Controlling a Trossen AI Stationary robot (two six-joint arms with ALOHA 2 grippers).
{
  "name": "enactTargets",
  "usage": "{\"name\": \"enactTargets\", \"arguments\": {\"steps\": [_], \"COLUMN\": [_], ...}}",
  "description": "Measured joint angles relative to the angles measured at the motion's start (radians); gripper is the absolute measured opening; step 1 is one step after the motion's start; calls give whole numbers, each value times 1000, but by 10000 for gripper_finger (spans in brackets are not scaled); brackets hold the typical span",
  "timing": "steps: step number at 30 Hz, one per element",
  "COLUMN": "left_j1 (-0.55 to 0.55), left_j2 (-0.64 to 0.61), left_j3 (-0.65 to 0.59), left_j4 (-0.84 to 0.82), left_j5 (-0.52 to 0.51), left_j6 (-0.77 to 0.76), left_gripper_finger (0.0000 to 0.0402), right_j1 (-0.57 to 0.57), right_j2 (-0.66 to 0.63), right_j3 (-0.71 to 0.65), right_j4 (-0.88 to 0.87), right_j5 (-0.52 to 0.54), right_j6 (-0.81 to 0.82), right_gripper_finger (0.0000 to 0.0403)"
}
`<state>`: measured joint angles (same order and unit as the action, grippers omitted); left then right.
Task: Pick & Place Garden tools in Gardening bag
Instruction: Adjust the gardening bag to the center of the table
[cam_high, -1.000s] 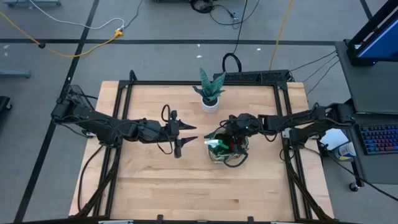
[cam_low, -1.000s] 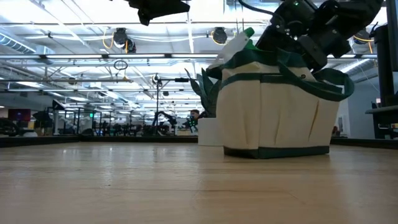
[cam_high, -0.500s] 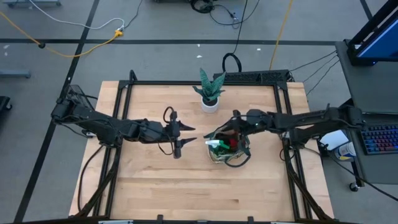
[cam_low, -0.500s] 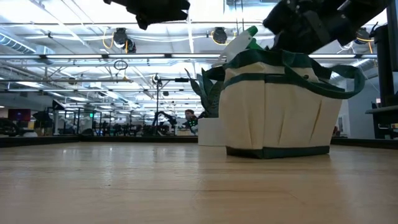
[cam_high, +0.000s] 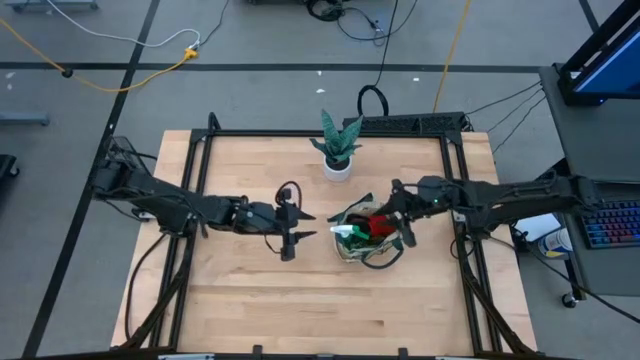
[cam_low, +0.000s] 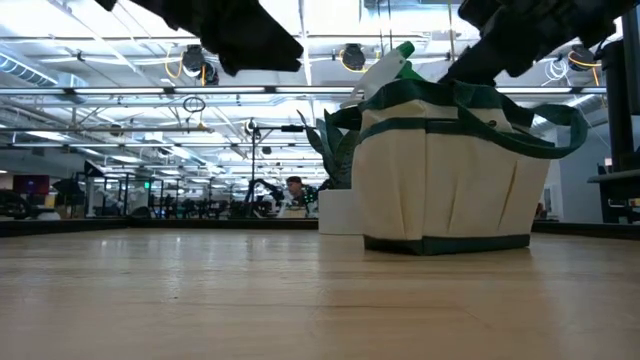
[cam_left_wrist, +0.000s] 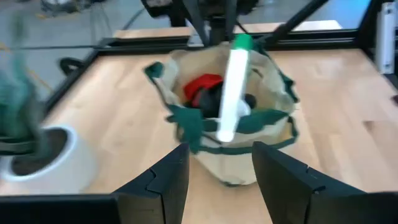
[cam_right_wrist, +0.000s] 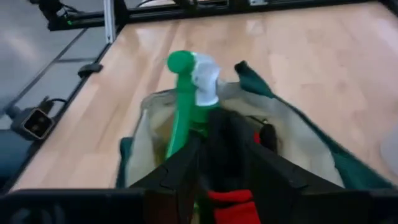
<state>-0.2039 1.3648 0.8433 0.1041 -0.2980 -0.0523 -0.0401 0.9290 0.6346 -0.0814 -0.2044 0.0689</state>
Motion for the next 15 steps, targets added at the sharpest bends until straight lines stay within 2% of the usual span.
{"name": "enactTargets", "arguments": {"steps": [6, 15], "left_j1": [-12, -49], "left_j2": [94, 179], "left_j3": [0, 0], "left_j4": [79, 88], "left_j5": [69, 123], "left_j6": [-37, -120], "left_gripper_finger": [182, 182], "right_j1": [29, 28], "right_j2": [-111, -247], "right_j3": [0, 0], "right_j4": [-120, -527], "right_j5": [130, 310], "right_j6": [18, 145], "right_gripper_finger": [118, 118]}}
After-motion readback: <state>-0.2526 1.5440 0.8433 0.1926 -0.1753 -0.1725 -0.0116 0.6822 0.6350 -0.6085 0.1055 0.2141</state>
